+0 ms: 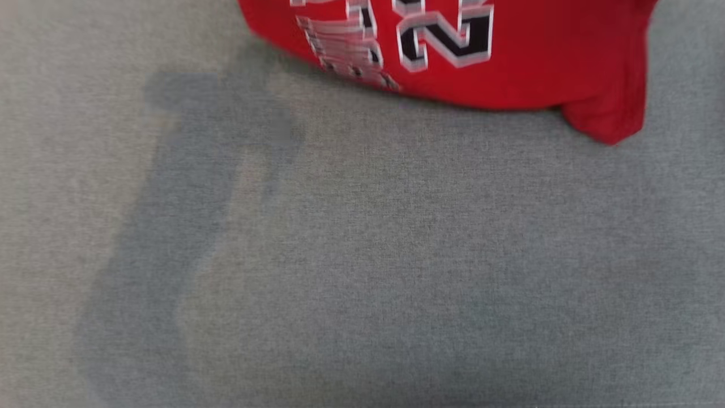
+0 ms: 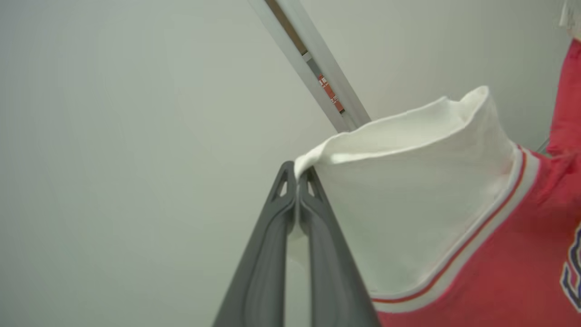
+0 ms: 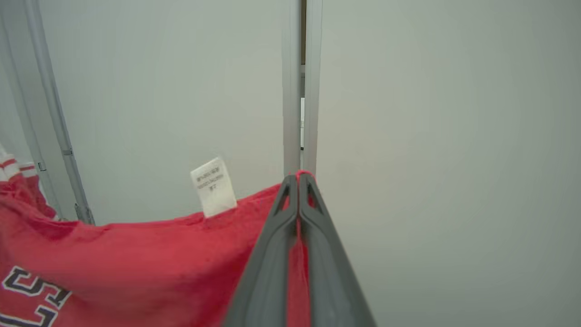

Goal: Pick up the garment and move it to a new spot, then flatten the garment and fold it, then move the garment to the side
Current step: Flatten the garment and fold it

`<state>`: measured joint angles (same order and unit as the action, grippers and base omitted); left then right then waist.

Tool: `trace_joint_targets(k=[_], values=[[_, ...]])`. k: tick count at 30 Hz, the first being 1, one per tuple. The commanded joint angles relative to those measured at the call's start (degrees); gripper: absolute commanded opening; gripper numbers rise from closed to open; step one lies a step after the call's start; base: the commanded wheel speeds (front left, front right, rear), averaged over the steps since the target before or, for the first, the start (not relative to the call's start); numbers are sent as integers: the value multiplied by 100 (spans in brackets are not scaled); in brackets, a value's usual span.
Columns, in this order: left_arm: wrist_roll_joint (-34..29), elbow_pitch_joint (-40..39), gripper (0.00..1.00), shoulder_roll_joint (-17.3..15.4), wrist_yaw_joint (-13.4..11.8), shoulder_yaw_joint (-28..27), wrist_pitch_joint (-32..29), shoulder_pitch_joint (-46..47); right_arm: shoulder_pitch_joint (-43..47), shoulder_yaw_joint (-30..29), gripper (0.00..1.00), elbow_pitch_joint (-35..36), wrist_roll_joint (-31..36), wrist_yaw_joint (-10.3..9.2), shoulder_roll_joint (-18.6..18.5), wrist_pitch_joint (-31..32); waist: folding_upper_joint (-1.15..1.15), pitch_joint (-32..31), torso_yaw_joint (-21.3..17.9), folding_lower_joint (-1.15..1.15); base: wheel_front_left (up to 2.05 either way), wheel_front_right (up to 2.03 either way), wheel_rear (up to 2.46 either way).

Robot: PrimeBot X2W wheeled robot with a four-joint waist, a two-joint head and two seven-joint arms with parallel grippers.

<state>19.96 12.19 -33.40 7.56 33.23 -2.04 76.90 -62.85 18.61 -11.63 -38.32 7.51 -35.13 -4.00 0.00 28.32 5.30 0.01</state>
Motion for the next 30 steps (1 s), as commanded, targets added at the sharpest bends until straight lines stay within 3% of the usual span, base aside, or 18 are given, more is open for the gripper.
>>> trace_joint_targets(k=[1, 6, 10, 15, 22, 30], values=[[62, 302, 0, -57, -22, 109, 110, 605, -536, 141, 0, -272, -13, -1, 17, 89, 0, 861, -257, -1, 0, 0, 0], [-286, 1862, 0, 145, -20, 588, 752, 2521, -2491, 414, 0, -1741, 258, -4, 468, -301, 0, 1311, -500, -1, 0, 0, 0], [-739, 2764, 0, 390, -189, 662, 1411, 3477, -3364, 575, 0, -2520, 458, -4, 697, -801, 0, 1470, -576, -1, 0, 0, 0], [-1148, 2929, 0, 498, -626, 647, 1725, 3900, -3825, 814, 0, -2895, 622, -4, 584, -1085, 0, 1588, -463, -1, 0, 0, 0], [-1035, 1584, 0, 173, -952, 128, 1713, 2622, -3471, 712, 0, -2433, 898, -4, 377, -1115, 0, 1614, -90, -1, 0, 0, 0], [-994, 66, 0, 40, -1004, -392, 1714, 194, -2009, 560, 0, -1531, 838, -4, 236, -1117, 0, 987, 126, -1, 0, 0, 0]])
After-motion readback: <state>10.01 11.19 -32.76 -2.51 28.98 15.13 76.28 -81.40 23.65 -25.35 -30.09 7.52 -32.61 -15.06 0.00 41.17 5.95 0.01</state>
